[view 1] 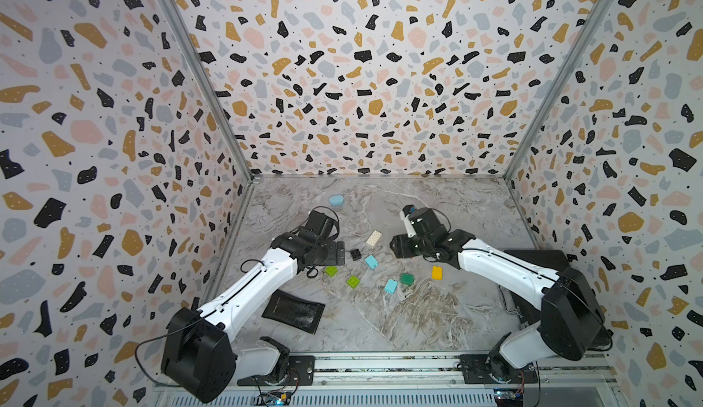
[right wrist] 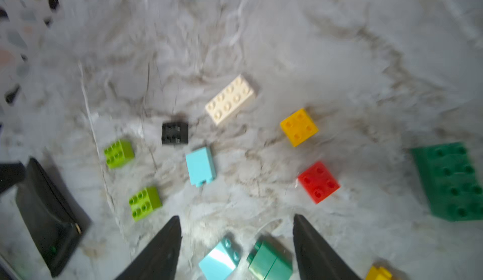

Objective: Assemble the letter h with lego
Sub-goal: Adjust the lego brick at the center of the board.

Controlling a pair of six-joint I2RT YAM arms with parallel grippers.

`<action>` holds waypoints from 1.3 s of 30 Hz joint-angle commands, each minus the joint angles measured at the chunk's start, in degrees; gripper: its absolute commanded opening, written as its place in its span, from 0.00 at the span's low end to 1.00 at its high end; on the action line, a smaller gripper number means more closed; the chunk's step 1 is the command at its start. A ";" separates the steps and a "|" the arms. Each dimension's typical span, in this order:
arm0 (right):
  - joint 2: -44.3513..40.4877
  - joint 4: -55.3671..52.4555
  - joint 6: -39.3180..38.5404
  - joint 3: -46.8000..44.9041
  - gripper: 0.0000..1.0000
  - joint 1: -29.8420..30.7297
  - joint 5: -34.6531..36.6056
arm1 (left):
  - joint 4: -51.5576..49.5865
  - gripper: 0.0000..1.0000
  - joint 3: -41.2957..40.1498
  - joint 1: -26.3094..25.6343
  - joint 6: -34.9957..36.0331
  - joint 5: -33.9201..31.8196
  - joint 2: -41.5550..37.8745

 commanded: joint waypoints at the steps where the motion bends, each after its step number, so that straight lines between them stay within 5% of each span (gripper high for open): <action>1: 1.93 -2.58 -2.94 -1.42 0.66 3.01 6.62 | -1.11 0.99 2.28 0.65 -1.78 -1.58 1.16; 4: 4.74 3.76 -4.23 -4.45 0.57 5.08 8.40 | -2.45 0.99 3.58 1.28 -3.21 1.29 3.81; 13: 2.91 8.29 -6.36 -7.56 0.56 5.84 8.22 | 0.28 0.99 2.49 0.96 -13.14 14.07 9.63; 26: -1.29 9.45 -4.96 -10.53 0.61 5.54 21.37 | 1.36 0.86 1.79 -9.46 -39.70 8.33 15.35; 39: -1.74 9.62 -4.74 -10.96 0.61 5.11 21.12 | 6.81 0.72 -2.05 -11.47 -45.62 6.83 19.34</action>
